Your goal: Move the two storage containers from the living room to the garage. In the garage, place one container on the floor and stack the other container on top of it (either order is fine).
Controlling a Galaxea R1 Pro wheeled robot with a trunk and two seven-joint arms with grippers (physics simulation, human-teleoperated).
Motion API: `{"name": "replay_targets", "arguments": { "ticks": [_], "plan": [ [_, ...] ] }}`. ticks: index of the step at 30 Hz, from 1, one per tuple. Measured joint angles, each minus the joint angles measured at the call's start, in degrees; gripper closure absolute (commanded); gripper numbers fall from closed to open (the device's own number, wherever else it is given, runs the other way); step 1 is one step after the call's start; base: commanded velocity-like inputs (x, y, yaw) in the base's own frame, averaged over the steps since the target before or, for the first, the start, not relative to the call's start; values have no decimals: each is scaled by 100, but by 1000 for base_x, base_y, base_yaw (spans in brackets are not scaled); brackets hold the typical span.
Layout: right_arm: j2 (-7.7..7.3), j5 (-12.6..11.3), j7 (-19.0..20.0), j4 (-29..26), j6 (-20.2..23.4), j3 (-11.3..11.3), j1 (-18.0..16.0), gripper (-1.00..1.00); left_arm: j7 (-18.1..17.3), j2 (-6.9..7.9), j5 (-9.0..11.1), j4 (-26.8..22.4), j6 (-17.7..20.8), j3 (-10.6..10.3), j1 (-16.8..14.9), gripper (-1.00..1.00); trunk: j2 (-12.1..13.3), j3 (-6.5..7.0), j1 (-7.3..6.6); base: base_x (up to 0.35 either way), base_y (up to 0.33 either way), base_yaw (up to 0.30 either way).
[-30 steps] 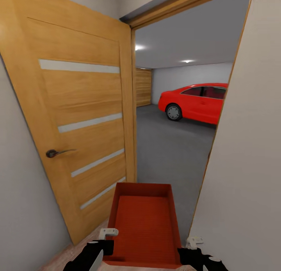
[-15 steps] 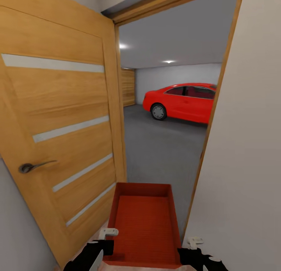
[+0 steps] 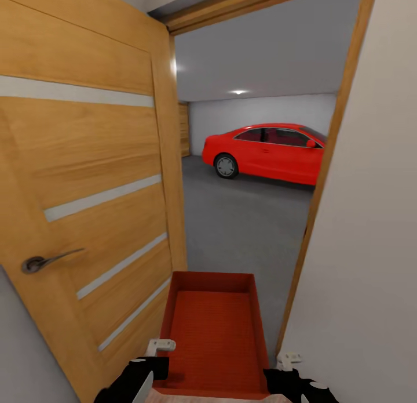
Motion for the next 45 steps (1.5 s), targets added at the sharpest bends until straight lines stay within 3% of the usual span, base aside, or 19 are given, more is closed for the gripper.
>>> {"name": "replay_targets", "arguments": {
  "ticks": [32, 45],
  "plan": [
    [0, -1, 2, 1, 1, -1, 0, 100, -7, 3, 2, 2, -1, -1, 0, 100, 0, 0, 0, 51, 46, -2],
    [0, -10, -3, -2, 3, 7, 1, 100, -10, 4, 2, 4, -3, 0, -1, 100, 0, 0, 0, 0, 0, -255]
  ]
}}
